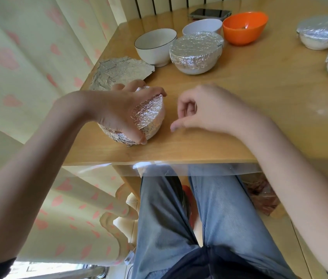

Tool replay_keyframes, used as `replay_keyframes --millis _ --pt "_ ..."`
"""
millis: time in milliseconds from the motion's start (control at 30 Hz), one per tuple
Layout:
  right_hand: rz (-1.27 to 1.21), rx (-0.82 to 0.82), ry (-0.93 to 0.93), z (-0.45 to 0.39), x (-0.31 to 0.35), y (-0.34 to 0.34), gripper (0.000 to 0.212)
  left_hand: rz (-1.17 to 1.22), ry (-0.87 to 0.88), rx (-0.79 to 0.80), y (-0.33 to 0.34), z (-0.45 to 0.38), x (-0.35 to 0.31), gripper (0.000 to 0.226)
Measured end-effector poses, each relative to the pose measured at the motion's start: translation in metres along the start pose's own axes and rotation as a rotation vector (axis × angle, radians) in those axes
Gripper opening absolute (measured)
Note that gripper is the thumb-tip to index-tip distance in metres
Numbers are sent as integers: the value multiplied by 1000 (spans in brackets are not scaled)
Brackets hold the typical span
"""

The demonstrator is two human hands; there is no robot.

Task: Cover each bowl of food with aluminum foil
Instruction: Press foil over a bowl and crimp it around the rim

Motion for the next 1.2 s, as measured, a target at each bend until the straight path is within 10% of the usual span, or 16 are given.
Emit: replay_keyframes --millis 400,900,1133,1200 --pt "-75 -189 -4 12 23 20 42 -94 -37 133 2 1 4 153" --pt "-110 126 86 -11 8 10 37 -11 -25 132 0 4 8 148" --pt "-1192 -84 355 16 -16 33 25 999 -51 -1105 20 44 74 90" --pt "-1259 -37 388 10 5 51 39 1393 -156 -1218 54 39 69 74"
Point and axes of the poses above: each hand's wrist, its own z-axis away from the middle knuckle, its own y-axis out of the palm, x = y × z, the point moved 6 cm from there along -z, towards the middle knuckle, and after that the axes turned 12 degrees about y, right-handed, at the moved point
